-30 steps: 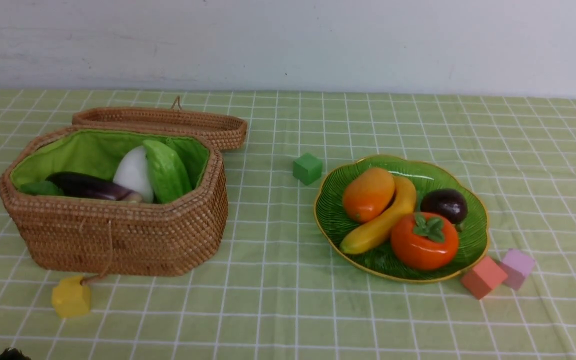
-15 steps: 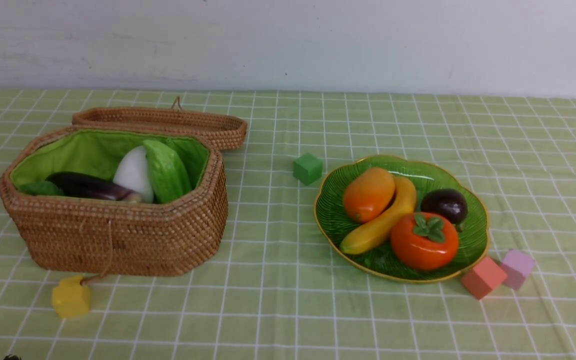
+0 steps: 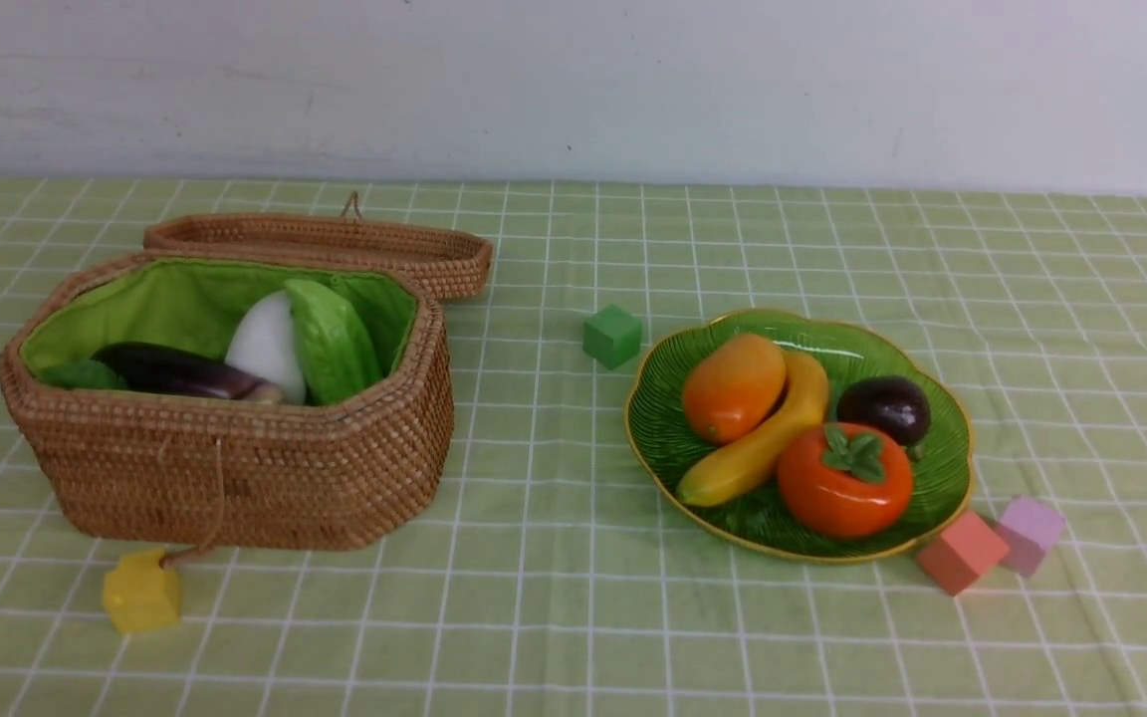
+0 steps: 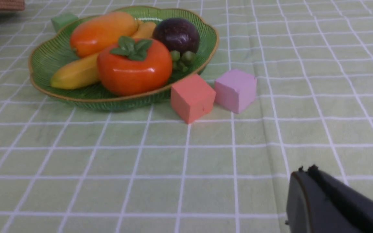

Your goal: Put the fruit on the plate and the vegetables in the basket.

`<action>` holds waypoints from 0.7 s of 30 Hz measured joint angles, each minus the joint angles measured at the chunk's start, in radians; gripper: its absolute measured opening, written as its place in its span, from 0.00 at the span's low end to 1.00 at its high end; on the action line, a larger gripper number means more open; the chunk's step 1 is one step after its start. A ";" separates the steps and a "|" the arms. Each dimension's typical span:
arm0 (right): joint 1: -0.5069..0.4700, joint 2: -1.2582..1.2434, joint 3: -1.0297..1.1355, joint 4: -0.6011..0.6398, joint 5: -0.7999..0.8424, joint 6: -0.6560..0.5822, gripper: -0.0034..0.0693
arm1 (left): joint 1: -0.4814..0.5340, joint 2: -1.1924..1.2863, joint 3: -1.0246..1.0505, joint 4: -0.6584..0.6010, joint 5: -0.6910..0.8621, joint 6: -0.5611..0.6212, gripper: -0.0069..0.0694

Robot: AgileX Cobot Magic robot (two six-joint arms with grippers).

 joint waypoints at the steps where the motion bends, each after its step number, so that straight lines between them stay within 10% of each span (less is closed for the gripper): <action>1: 0.000 -0.003 0.004 -0.012 0.000 -0.001 0.02 | 0.000 0.000 0.000 -0.001 0.002 0.000 0.23; 21: 0.000 -0.005 0.005 -0.022 -0.002 -0.007 0.03 | 0.000 0.000 0.000 -0.001 0.010 0.000 0.24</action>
